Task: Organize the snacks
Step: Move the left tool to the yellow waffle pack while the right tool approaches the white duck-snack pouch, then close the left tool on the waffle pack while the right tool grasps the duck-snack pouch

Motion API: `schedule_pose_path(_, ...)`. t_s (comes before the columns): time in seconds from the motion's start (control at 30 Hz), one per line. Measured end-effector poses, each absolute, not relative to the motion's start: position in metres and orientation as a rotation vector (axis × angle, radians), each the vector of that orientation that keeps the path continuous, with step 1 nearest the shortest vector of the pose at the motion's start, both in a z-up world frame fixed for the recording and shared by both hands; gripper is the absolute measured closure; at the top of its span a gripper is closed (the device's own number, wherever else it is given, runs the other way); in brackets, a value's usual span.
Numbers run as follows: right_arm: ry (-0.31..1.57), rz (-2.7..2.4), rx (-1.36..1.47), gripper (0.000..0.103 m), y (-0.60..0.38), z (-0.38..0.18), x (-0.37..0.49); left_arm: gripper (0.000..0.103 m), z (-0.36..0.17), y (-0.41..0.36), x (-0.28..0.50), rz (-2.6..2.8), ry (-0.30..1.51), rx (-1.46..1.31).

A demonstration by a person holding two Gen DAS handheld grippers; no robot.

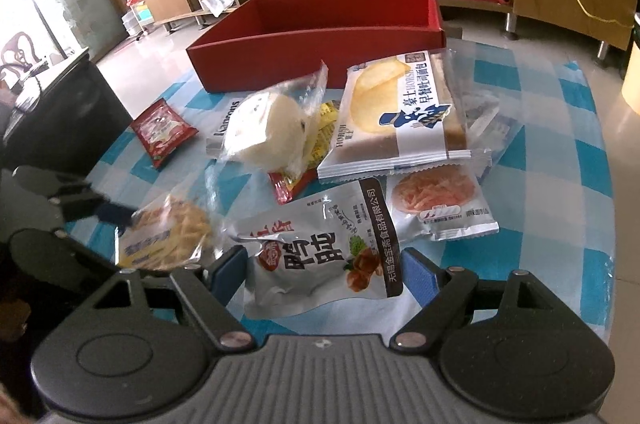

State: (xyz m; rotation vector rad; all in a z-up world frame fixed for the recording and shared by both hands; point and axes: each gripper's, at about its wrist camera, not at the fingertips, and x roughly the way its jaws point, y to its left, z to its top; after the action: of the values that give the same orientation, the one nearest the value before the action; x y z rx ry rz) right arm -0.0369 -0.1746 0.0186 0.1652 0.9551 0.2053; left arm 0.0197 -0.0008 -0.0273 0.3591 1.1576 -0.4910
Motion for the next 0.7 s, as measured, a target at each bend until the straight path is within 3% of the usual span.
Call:
schedule_pose_path(0.4,0.905,0.262,0.168,0.022,-0.167,0.036,-0.052,0.021,0.013,0.028,-0.018,-0.426,1.094,0.188)
schedule_pose_path(0.7,0.85,0.249,0.206,0.022,-0.171,0.049,-0.046,0.021,0.039,0.025,0.002,-0.442,1.002,0.106)
